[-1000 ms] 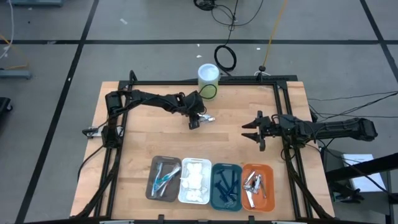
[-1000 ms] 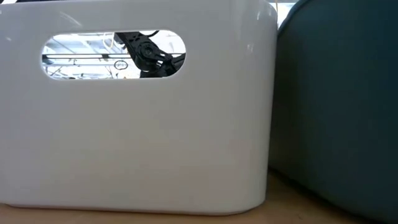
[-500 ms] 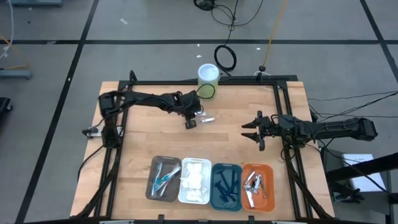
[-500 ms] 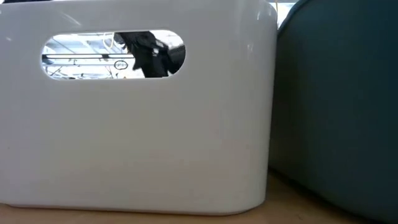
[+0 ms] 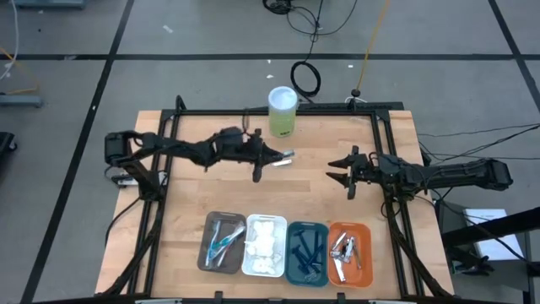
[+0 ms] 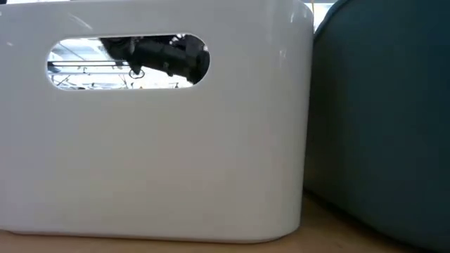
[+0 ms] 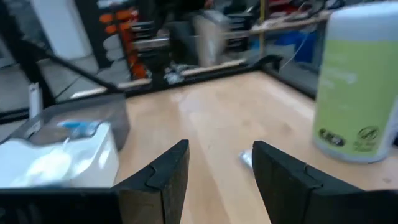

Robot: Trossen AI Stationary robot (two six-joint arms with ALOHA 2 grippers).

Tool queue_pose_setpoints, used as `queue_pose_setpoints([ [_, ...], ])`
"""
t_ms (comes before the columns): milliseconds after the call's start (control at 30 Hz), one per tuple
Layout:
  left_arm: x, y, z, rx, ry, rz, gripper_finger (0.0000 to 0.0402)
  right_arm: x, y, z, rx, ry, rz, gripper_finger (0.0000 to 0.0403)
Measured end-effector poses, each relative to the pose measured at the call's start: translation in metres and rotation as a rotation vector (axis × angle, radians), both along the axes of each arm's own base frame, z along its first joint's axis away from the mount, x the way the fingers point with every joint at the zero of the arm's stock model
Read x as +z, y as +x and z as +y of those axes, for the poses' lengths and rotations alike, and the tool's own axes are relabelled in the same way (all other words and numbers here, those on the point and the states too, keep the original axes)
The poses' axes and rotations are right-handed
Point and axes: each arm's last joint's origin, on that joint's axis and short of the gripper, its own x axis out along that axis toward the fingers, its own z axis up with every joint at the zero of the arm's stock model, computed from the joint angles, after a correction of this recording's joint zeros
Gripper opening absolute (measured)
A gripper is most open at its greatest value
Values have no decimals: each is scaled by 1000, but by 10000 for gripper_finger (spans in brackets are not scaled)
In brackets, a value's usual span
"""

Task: Pick & Place Travel size toiletries
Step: Put the silver nail cutter into the orange bin

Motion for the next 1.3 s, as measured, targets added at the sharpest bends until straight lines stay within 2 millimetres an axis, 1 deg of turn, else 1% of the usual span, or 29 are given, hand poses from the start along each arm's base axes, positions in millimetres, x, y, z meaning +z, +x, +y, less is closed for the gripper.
queue_pose_setpoints([
  [67, 1, 0, -10, -30, -1, -128, 33, 3, 3, -1, -16, -7, -32, 164],
  [133, 3, 0, -19, -43, -7, -201, 33, 6, 8, -1, -15, -19, -78, 164],
  [333, 4, 16, -43, -45, 17, -251, 33, 11, 24, -2, -15, -67, -193, 164],
  [400, 4, 23, -47, -53, 26, -253, 33, 11, 29, -2, -15, -73, -228, 164],
  [500, 1, 35, -50, -58, 24, -247, 33, 10, 35, -2, -12, -75, -268, 166],
  [567, 0, 44, -51, -63, 25, -252, 33, 8, 39, -1, 25, -75, -285, 174],
  [700, -3, 58, -48, -80, 21, -250, 33, 9, 47, 1, 116, -30, -333, 211],
  [833, -3, 68, -44, -110, 2, -259, 33, 10, 56, 2, 124, -28, -322, 250],
  [967, -4, 73, -44, -115, 1, -259, 33, 14, 66, 4, 134, -59, -316, 263],
  [1067, -4, 74, -44, -116, -2, -241, 33, 17, 72, 4, 134, -87, -315, 257],
  [1133, -5, 74, -44, -117, -8, -227, 33, 17, 74, 4, 132, -109, -312, 242],
  [1233, -6, 74, -44, -117, -10, -216, 33, 17, 75, 4, 130, -140, -306, 203],
  [1300, -8, 74, -44, -117, -15, -203, 33, 17, 75, 4, 129, -155, -304, 166],
])
